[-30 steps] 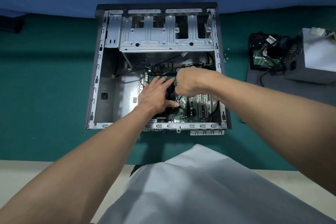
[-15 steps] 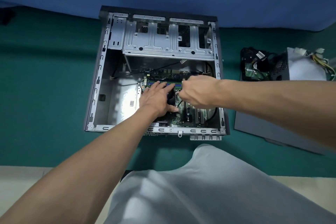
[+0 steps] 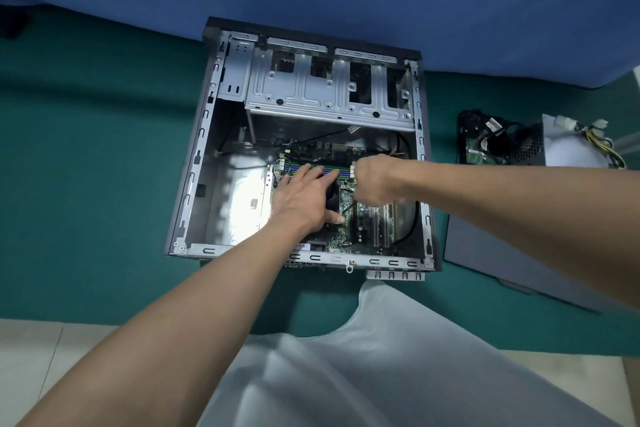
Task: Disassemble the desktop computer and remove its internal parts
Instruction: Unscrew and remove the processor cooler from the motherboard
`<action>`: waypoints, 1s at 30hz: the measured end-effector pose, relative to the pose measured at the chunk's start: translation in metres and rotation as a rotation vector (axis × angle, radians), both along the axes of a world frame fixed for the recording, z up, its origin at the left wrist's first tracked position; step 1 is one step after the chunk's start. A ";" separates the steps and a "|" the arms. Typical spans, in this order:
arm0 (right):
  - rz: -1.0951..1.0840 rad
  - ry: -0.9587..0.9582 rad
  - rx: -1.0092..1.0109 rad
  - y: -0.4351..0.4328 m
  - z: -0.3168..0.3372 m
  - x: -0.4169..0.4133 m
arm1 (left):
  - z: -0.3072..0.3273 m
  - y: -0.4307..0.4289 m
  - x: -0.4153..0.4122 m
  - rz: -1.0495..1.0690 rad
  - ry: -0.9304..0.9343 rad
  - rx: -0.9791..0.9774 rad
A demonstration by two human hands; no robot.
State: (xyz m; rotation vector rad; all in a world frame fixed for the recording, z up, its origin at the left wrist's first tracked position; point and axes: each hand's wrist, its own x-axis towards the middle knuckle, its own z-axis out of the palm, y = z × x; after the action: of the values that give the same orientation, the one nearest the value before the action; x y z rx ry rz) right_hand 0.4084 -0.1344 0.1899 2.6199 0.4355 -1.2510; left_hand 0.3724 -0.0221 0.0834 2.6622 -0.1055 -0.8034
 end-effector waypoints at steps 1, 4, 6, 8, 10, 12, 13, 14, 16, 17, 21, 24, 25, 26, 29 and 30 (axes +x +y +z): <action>0.270 -0.073 -0.022 0.001 0.002 -0.004 | 0.000 0.000 0.000 0.000 -0.004 0.001; 0.911 -0.231 -0.002 0.000 0.006 -0.013 | 0.001 0.000 0.001 0.001 -0.009 0.004; 1.048 -0.234 0.039 0.000 0.005 -0.016 | 0.001 0.000 0.001 -0.004 -0.005 0.010; 0.798 -0.186 0.132 0.002 0.005 -0.016 | 0.001 0.000 0.001 0.002 -0.006 0.011; 0.292 -0.149 0.186 0.005 -0.002 -0.010 | 0.002 0.001 0.001 0.003 -0.007 0.009; -0.377 -0.009 0.207 0.001 -0.009 0.000 | 0.002 0.000 0.001 0.004 -0.004 0.016; -0.669 0.133 0.185 -0.001 -0.010 0.002 | 0.002 -0.001 0.001 0.009 -0.003 0.020; -0.843 0.261 0.155 -0.004 -0.010 0.003 | 0.003 -0.001 0.001 0.011 -0.004 0.023; -0.890 0.340 0.130 -0.007 -0.011 0.004 | 0.002 -0.001 0.001 0.010 -0.006 0.022; -0.812 0.309 0.119 -0.004 -0.011 0.004 | 0.002 -0.001 0.001 0.015 -0.004 0.024; 0.138 0.050 -0.060 0.004 0.000 -0.007 | 0.001 -0.002 0.002 0.018 0.000 0.026; 0.975 -0.137 -0.168 0.006 0.005 -0.019 | -0.001 -0.001 0.001 0.024 -0.014 0.017; 1.071 -0.162 -0.160 0.006 0.004 -0.021 | -0.001 -0.001 0.001 0.028 -0.017 0.010; 1.065 -0.173 -0.128 0.007 0.004 -0.022 | -0.002 -0.001 0.001 0.030 -0.019 0.007; 0.479 -0.148 0.093 0.012 0.004 -0.022 | -0.001 -0.001 0.001 0.031 -0.005 0.005; 0.167 -0.114 0.154 0.012 0.001 -0.017 | -0.001 0.000 0.002 0.030 -0.003 0.005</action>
State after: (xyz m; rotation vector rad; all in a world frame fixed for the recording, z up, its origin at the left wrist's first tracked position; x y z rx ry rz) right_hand 0.3914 -0.1224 0.1910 2.6970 0.7403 -1.0483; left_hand 0.3742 -0.0223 0.0824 2.6635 -0.0648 -0.7913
